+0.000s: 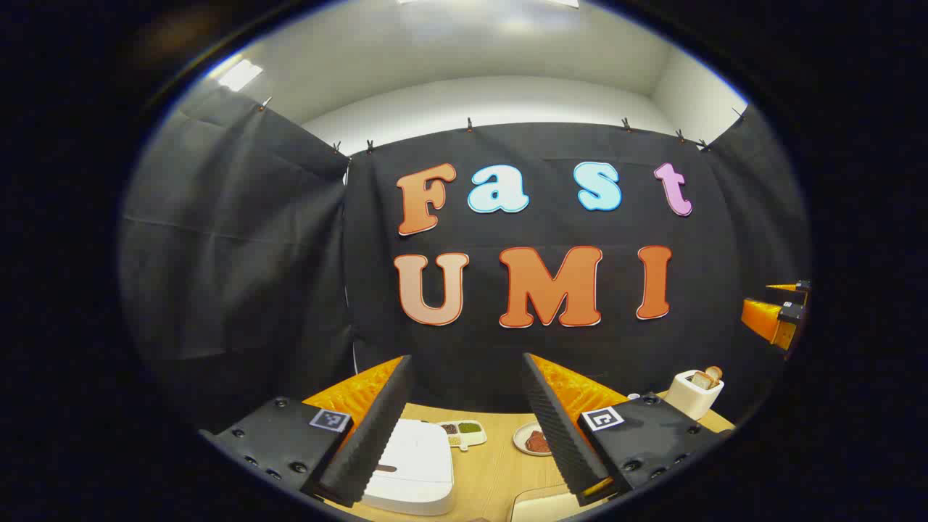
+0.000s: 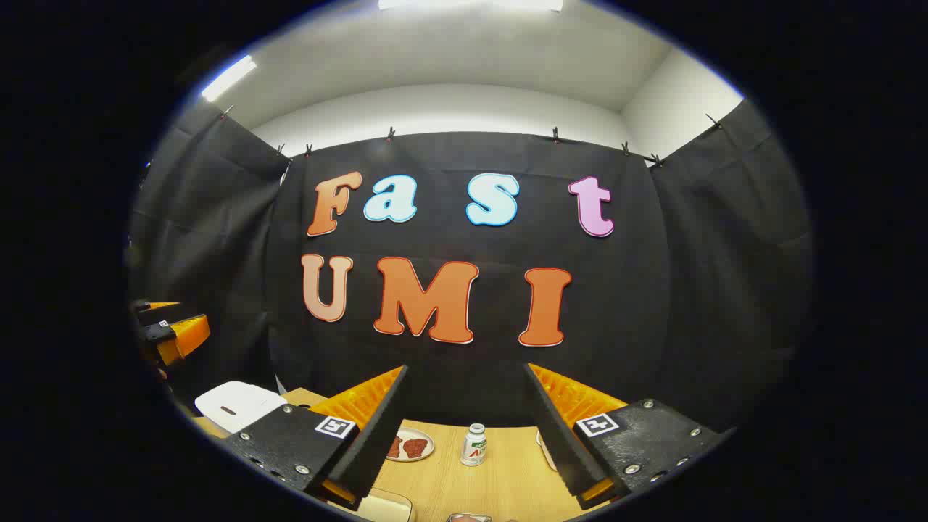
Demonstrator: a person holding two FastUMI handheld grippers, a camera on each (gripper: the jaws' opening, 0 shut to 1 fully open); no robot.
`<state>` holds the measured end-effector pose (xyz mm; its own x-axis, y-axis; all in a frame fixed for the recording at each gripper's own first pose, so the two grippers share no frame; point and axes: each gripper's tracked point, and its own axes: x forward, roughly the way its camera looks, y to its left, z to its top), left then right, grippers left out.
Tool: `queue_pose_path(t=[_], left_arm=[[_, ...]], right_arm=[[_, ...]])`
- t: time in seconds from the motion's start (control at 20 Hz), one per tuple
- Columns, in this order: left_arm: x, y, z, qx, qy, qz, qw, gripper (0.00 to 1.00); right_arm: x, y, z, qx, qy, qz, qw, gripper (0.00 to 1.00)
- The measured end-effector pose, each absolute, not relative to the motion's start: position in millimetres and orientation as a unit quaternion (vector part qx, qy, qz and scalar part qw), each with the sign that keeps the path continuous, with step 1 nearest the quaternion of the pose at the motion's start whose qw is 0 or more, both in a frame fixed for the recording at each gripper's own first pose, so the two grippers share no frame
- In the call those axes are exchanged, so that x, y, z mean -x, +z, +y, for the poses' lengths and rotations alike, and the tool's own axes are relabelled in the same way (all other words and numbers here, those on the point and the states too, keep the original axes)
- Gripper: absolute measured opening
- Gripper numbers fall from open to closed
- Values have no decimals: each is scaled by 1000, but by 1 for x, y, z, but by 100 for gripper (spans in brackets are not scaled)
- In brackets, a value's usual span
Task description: Close the left gripper, press the button to open the rice cooker; take a wooden spoon from the chopstick holder with the right hand, scoop a spoonful of rice and pour it into the rice cooker, then put the wooden spoon back into the chopstick holder.
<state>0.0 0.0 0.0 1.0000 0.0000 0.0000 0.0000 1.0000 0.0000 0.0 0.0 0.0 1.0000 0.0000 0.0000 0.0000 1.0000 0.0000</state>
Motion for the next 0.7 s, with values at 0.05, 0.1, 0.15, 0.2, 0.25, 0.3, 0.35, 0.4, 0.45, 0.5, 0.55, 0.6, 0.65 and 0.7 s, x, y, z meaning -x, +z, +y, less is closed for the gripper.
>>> queue_pose_path(t=[0.05,0.1,0.15,0.2,0.25,0.3,0.35,0.4,0.45,0.5,0.55,0.6,0.65,0.7], left_arm=[[0,-4,1,-2,7,6,1000,98],[-1,-6,4,-3,14,11,1000,100],[-2,-8,4,-3,19,17,1000,98],[0,-13,4,-1,22,20,1000,100],[0,-13,3,0,25,22,999,100],[0,-15,2,0,26,25,999,100],[-1,-15,1,-2,26,25,999,100],[0,-16,-2,-5,24,24,999,98],[0,-16,-4,-9,23,22,999,98],[1,-17,-4,-11,21,21,999,98],[0,-15,-8,-10,16,19,1000,98],[1,-17,-10,-10,13,18,1000,97],[1,-15,-14,-11,7,14,1000,97],[2,-13,-16,-16,5,11,1000,97]], right_arm=[[1,-1,2,3,8,-1,1000,95],[2,0,4,6,12,-3,1000,95],[4,1,4,6,17,-6,1000,97],[7,3,6,2,24,-11,1000,95],[8,2,7,-5,28,-12,1000,95],[9,0,6,-10,30,-9,999,95],[10,-2,5,-14,30,-6,999,95],[10,-3,3,-16,27,-4,1000,95],[11,-5,1,-16,22,-3,1000,95],[12,-6,-1,-15,17,-4,1000,95],[14,-6,-2,-12,13,-4,1000,95],[14,-7,-2,-10,9,-5,1000,95],[16,-9,-1,-8,7,-4,1000,95],[17,-11,-1,-5,5,-3,1000,95]])
